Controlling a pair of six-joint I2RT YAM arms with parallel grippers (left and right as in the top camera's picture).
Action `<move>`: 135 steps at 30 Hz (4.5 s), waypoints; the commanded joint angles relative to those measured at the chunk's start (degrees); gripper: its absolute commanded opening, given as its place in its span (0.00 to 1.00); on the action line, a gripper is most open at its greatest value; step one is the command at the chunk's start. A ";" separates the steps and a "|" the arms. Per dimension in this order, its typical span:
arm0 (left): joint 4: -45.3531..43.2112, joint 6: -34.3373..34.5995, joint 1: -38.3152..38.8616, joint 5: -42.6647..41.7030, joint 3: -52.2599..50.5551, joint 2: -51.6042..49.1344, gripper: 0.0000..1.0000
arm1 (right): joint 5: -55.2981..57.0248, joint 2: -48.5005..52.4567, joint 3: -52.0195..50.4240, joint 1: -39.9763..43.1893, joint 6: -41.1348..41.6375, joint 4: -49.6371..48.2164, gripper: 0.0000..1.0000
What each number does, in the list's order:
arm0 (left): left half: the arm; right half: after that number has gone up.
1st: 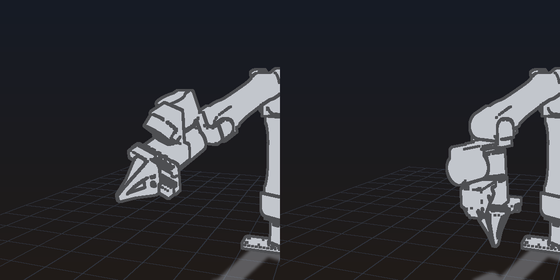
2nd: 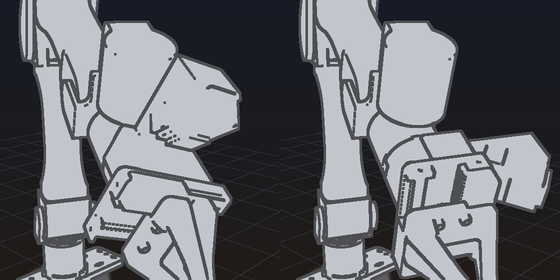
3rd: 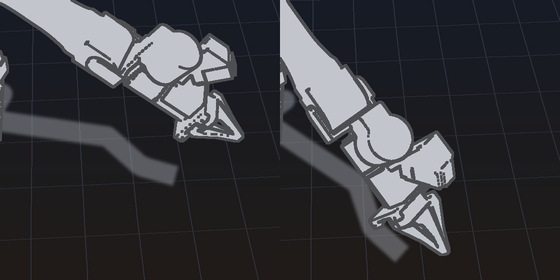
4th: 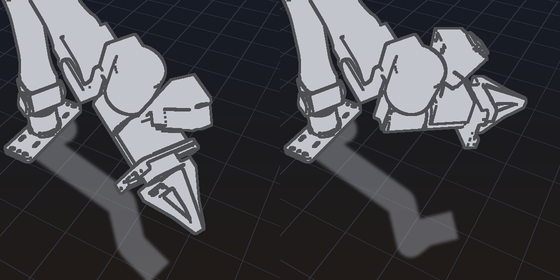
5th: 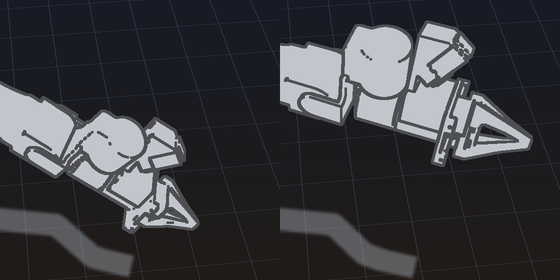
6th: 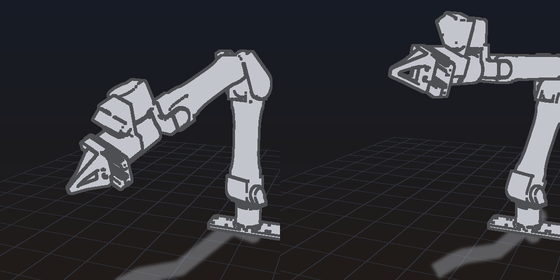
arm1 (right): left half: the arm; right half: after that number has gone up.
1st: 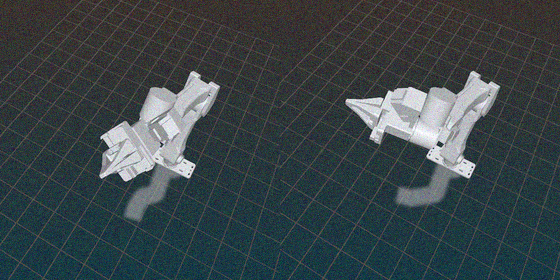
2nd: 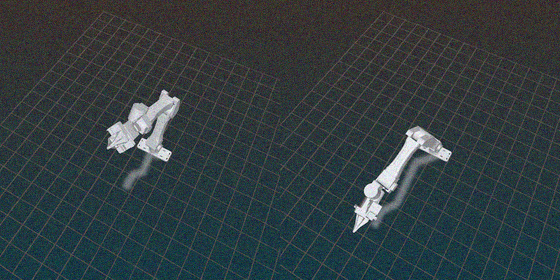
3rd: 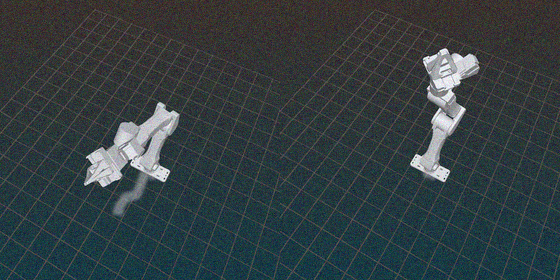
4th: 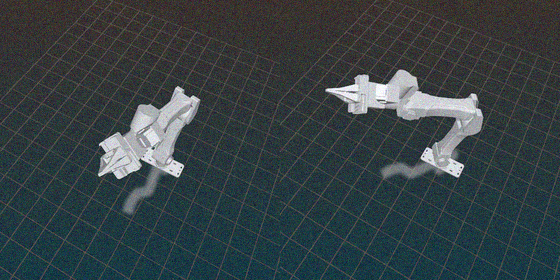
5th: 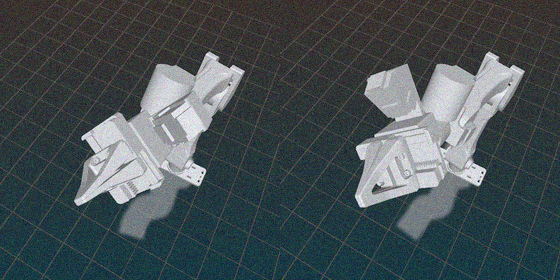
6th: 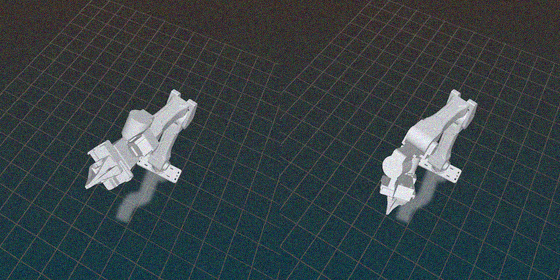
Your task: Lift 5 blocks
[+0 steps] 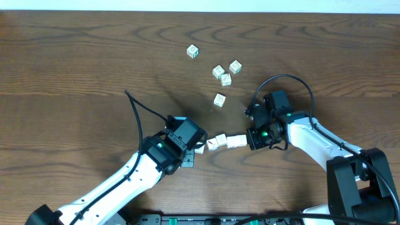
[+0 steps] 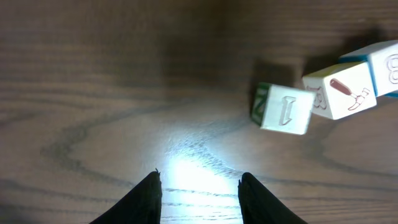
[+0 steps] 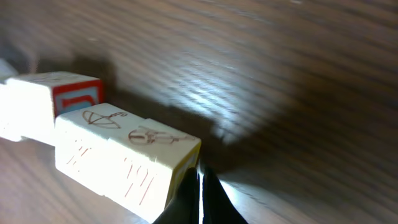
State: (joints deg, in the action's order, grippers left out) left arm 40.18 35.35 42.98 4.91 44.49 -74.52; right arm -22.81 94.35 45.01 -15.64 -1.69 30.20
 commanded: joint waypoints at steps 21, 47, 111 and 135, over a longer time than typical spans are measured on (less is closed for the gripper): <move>-5.14 2.93 0.07 1.77 -1.92 -4.55 0.76 | 9.25 0.70 1.14 -0.76 10.34 5.42 0.01; -9.66 7.85 5.77 -8.90 -1.92 -14.91 0.07 | 8.00 0.70 1.11 -1.44 9.33 10.32 0.01; -15.58 8.07 5.70 -5.81 -1.92 -14.97 0.37 | 0.37 0.70 1.09 -5.49 5.20 7.08 0.01; -15.45 8.04 5.70 -5.73 -1.92 -14.97 0.38 | 9.75 0.70 1.11 -6.05 10.86 2.78 0.01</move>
State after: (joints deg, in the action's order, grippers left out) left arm 24.32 43.51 48.64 -1.15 43.29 -89.14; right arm -13.02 94.32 46.26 -21.37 8.97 33.56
